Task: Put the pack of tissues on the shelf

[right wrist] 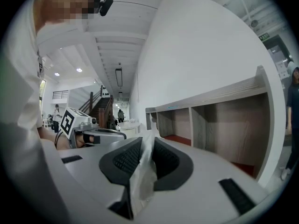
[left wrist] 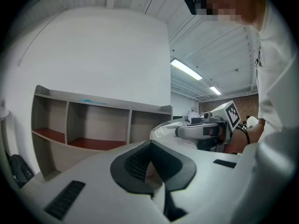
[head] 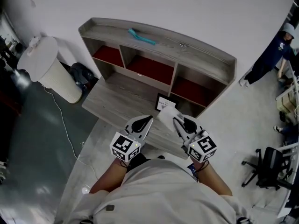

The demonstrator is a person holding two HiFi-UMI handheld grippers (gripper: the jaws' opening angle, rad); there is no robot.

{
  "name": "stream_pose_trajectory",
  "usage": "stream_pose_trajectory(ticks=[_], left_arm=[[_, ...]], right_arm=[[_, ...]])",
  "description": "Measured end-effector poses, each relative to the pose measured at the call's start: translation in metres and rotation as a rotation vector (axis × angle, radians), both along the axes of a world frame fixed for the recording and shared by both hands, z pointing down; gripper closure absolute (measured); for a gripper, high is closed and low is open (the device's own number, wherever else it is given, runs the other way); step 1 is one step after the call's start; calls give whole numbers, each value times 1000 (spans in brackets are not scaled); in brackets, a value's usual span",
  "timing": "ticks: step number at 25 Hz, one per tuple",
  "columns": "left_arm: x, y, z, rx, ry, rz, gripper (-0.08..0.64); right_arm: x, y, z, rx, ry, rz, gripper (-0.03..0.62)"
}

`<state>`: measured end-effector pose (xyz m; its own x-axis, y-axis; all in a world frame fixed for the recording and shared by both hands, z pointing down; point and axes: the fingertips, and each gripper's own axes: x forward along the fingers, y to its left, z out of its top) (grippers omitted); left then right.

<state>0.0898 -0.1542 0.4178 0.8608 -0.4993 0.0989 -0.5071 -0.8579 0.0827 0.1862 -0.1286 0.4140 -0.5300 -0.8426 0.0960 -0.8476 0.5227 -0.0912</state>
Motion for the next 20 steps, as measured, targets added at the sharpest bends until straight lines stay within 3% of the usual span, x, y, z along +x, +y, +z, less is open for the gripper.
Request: stream_pose_trajectory(ticks=[8, 20], left_arm=[[13, -44, 0, -3, -2, 74, 546], [-7, -134, 9, -28, -19, 183, 546]], right_arm=[[5, -35, 3, -9, 8, 63, 512], [-22, -121, 16, -19, 51, 179, 512]])
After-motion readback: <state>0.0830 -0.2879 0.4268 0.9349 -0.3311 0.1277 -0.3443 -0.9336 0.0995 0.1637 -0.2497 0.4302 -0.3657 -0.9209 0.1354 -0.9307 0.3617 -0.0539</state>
